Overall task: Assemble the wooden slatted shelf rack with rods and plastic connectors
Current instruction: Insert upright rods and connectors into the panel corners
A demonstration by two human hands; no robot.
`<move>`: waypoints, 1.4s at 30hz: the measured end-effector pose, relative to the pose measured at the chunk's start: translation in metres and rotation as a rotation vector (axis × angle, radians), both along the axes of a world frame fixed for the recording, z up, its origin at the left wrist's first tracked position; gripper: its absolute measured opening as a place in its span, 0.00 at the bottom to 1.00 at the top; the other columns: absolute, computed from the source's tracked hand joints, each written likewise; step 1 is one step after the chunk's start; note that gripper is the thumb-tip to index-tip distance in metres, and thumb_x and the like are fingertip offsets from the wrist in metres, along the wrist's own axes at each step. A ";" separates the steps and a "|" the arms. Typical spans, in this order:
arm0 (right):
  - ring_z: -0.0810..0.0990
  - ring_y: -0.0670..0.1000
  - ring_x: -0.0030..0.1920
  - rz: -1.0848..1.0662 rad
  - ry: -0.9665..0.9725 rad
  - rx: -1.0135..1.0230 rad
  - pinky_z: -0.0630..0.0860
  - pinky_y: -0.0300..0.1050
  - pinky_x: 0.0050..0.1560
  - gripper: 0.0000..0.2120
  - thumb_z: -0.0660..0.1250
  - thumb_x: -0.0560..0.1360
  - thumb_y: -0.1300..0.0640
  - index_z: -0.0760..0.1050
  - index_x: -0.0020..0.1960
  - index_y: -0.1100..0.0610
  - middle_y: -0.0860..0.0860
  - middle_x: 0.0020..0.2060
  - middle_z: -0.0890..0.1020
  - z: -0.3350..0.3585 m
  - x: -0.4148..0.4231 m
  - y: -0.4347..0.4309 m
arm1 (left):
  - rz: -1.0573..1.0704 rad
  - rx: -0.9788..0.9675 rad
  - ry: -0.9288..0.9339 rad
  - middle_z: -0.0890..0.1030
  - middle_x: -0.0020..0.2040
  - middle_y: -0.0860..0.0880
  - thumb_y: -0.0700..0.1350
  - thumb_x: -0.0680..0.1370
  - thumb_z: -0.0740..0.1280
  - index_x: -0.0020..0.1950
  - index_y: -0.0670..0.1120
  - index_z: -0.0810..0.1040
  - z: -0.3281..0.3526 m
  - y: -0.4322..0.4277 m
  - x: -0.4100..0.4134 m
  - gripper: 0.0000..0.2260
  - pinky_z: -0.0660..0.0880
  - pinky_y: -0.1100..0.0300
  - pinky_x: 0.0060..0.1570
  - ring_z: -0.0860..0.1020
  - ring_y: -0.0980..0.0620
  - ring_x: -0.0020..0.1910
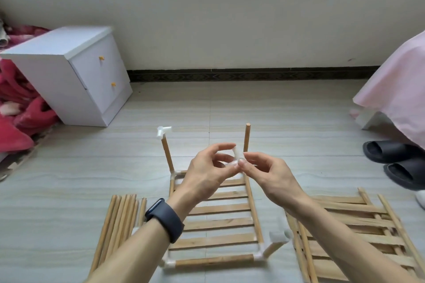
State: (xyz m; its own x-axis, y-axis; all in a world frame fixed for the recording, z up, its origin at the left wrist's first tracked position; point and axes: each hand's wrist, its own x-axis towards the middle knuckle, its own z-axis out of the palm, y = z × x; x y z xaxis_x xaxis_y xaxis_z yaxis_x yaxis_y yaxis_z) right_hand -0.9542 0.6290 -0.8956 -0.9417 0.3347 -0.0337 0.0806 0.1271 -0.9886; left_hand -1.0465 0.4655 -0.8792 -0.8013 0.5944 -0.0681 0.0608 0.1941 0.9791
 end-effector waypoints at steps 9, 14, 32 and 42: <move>0.83 0.43 0.58 -0.113 -0.083 0.061 0.76 0.51 0.67 0.15 0.69 0.80 0.48 0.81 0.65 0.52 0.45 0.53 0.87 -0.022 -0.055 0.062 | -0.004 -0.079 0.012 0.87 0.44 0.55 0.53 0.78 0.72 0.54 0.57 0.83 -0.037 0.064 -0.048 0.06 0.76 0.65 0.47 0.83 0.62 0.44; 0.85 0.45 0.51 -0.112 -0.109 0.149 0.79 0.55 0.62 0.14 0.70 0.78 0.41 0.84 0.60 0.45 0.42 0.46 0.87 -0.036 -0.090 0.091 | -0.032 -0.088 0.004 0.86 0.48 0.51 0.54 0.79 0.71 0.62 0.51 0.83 -0.052 0.101 -0.089 0.14 0.74 0.63 0.45 0.82 0.58 0.43; 0.86 0.51 0.50 -0.172 -0.051 0.050 0.82 0.47 0.57 0.06 0.67 0.82 0.52 0.82 0.55 0.46 0.50 0.49 0.88 -0.077 -0.159 0.154 | -0.009 -0.002 -0.167 0.86 0.49 0.52 0.48 0.80 0.70 0.62 0.52 0.81 -0.091 0.163 -0.151 0.11 0.76 0.67 0.38 0.82 0.59 0.38; 0.86 0.49 0.51 -0.127 -0.081 -0.106 0.82 0.40 0.54 0.06 0.67 0.82 0.54 0.82 0.56 0.49 0.49 0.50 0.88 -0.082 -0.173 0.158 | 0.025 -0.147 -0.091 0.82 0.58 0.57 0.43 0.79 0.71 0.61 0.57 0.79 -0.124 0.162 -0.163 0.14 0.76 0.59 0.57 0.81 0.61 0.52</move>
State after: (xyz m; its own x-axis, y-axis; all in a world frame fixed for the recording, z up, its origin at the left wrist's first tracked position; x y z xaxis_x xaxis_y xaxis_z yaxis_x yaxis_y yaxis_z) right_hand -1.1268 0.7870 -0.9774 -0.8847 0.4415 -0.1495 0.1698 0.0064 -0.9855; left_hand -1.2094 0.6270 -1.0033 -0.8023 0.5526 -0.2259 -0.0333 0.3364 0.9411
